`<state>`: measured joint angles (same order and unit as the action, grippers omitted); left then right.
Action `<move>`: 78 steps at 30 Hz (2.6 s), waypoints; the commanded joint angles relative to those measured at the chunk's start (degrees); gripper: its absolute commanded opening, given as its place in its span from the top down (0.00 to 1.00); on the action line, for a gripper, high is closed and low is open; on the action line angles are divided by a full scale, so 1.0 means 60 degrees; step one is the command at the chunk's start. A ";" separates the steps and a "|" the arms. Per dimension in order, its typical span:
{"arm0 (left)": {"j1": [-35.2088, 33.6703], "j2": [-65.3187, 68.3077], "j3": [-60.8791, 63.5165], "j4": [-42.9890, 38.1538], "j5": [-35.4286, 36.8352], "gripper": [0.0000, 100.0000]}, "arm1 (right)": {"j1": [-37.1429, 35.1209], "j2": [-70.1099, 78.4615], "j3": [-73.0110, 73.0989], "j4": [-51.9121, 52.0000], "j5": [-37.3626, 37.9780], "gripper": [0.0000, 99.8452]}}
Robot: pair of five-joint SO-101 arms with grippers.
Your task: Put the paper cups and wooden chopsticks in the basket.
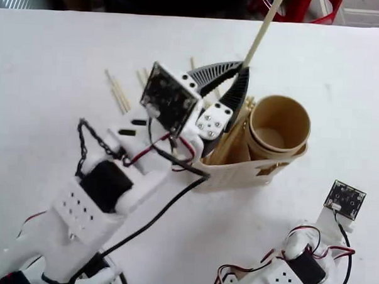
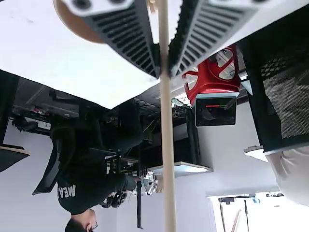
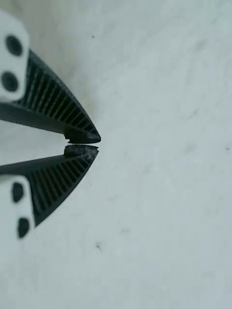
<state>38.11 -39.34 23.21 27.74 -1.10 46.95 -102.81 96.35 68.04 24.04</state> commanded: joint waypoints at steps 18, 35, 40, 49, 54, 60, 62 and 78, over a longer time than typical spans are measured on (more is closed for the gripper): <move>-0.2571 -0.0755 -0.0381 0.1744 0.0586 0.98 | 0.0066 -0.0081 0.0088 -0.0095 -0.0029 0.98; -0.6689 0.5707 0.0029 0.1949 0.1231 0.87 | 0.0066 -0.0081 0.0088 -0.0095 -0.0029 0.98; -0.6967 0.8549 -0.1700 0.2315 0.1260 0.87 | 0.0066 -0.0081 0.0088 -0.0095 -0.0029 0.98; -0.6952 1.0718 -0.4073 0.4440 0.2271 0.86 | 0.0066 -0.0081 0.0088 -0.0095 -0.0029 0.98; -0.6952 1.1011 -0.4088 0.4469 0.2271 0.86 | 0.0066 -0.0081 0.0088 -0.0095 -0.0029 0.98; -0.6952 1.1055 -0.4015 0.4440 0.2271 0.86 | 0.0066 -0.0081 0.0088 -0.0095 -0.0029 0.98; -0.6952 1.1070 -0.4015 0.4440 0.2271 0.86 | 0.0066 -0.0081 0.0088 -0.0095 -0.0029 0.98; -0.6762 1.3136 -0.6842 0.6505 0.2256 0.86 | 0.0066 -0.0081 0.0088 -0.0095 -0.0029 0.98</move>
<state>-3.03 38.11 -14.68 64.40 12.00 46.95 -102.81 96.35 68.04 24.04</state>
